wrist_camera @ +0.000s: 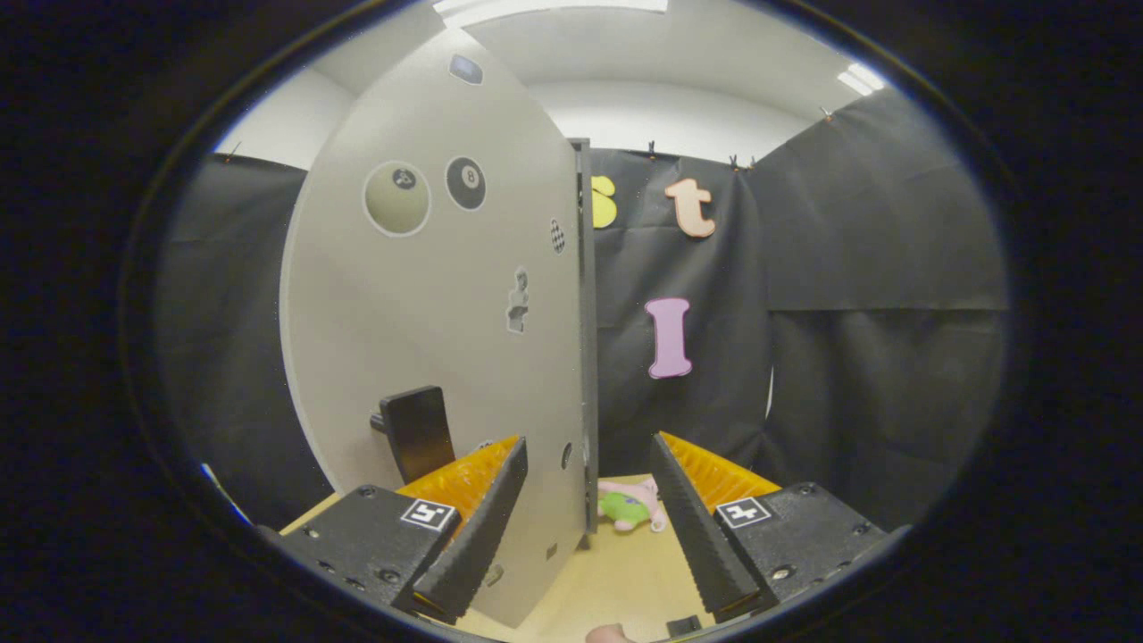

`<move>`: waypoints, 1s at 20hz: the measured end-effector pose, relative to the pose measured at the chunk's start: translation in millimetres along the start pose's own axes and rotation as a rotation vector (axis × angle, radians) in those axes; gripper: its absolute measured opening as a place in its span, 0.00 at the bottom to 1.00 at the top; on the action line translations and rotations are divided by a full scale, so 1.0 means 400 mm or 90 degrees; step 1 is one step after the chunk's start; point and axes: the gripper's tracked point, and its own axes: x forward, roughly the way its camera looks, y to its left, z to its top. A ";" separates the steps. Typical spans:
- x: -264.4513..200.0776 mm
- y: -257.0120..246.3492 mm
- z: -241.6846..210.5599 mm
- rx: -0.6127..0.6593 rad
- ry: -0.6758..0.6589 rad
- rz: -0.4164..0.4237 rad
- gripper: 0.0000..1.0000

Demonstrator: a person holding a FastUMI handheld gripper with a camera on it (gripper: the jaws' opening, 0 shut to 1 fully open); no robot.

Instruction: Open the shoe cabinet door, grab the shoes and put them into the shoe cabinet, then close the shoe cabinet door.

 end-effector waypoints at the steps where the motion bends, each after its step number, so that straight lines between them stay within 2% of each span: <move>1: 0.013 0.025 -0.008 0.012 0.010 0.005 0.92; 6: 0.087 0.172 -0.048 0.027 0.048 0.052 0.92; 12: 0.171 0.373 -0.067 0.003 0.034 0.087 0.93; 17: 0.159 0.490 -0.093 0.001 0.016 0.126 0.94; 20: 0.131 0.500 -0.086 -0.026 -0.013 0.116 0.95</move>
